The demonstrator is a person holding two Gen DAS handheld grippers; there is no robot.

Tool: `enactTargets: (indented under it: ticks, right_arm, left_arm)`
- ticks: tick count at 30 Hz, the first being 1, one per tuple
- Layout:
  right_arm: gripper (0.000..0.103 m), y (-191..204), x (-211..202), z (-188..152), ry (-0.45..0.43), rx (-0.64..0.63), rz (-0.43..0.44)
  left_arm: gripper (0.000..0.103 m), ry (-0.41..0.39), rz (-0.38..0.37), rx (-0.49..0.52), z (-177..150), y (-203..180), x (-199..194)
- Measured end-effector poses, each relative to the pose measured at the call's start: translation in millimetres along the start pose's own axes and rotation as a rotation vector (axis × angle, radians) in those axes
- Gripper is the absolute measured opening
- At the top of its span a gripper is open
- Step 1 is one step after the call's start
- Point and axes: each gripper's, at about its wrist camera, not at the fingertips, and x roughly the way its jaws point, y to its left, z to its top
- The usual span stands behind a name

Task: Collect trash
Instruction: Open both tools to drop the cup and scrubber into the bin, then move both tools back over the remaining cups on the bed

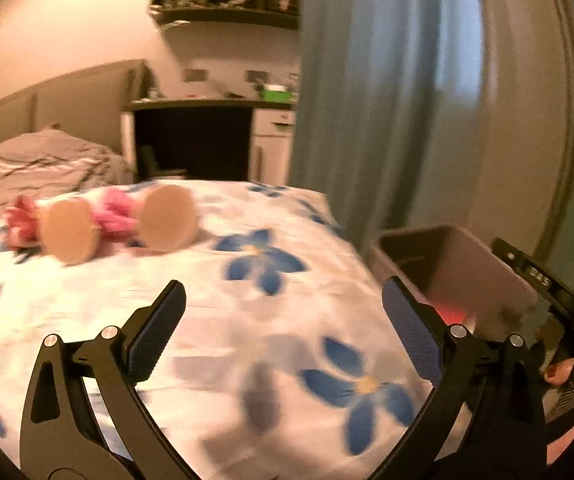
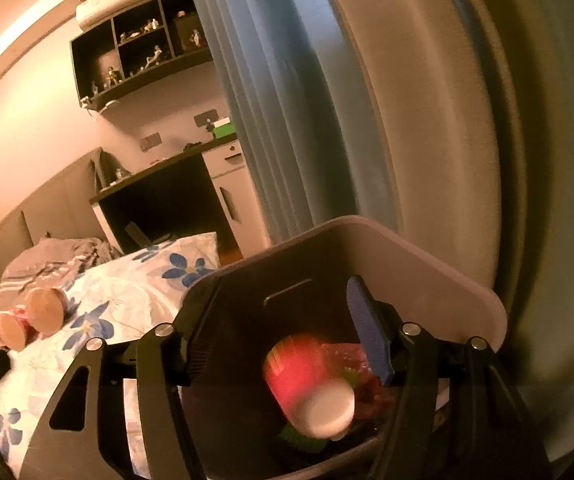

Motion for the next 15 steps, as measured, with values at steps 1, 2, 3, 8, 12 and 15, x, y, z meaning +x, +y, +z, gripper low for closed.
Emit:
enactTargets:
  ticks: [1,2,3,8,12,15]
  right_arm:
    - [0.075,0.7,-0.5,-0.4,-0.003,0.002,-0.004]
    - [0.075,0.4,-1.9,-0.6,-0.006,0.001,-0.009]
    - [0.075,1.1,-3.8,-0.1,-0.009,-0.002,-0.015]
    - [0.082,14.7,-30.6,1.4,-0.064,-0.037,-0.001]
    - [0.087,38.3,-52.3,-3.1,-0.096,-0.082,0.049]
    - [0.088,55.8,-60.2,-5.9,-0.081,-0.084,0.115]
  left_arm:
    - [0.097,-0.002,0.014,-0.009,0.6,5.5,-2.3]
    - [0.097,-0.007,0.030,-0.025,1.5,14.8,-5.9]
    - [0.097,-0.012,0.044,-0.036,1.6,21.5,-9.0]
    - [0.097,-0.033,0.118,-0.070,0.5,52.2,-22.8]
    - [0.097,-0.040,0.167,-0.098,-1.1,73.7,-31.5]
    - [0.097,-0.044,0.202,-0.116,-2.8,88.3,-40.8]
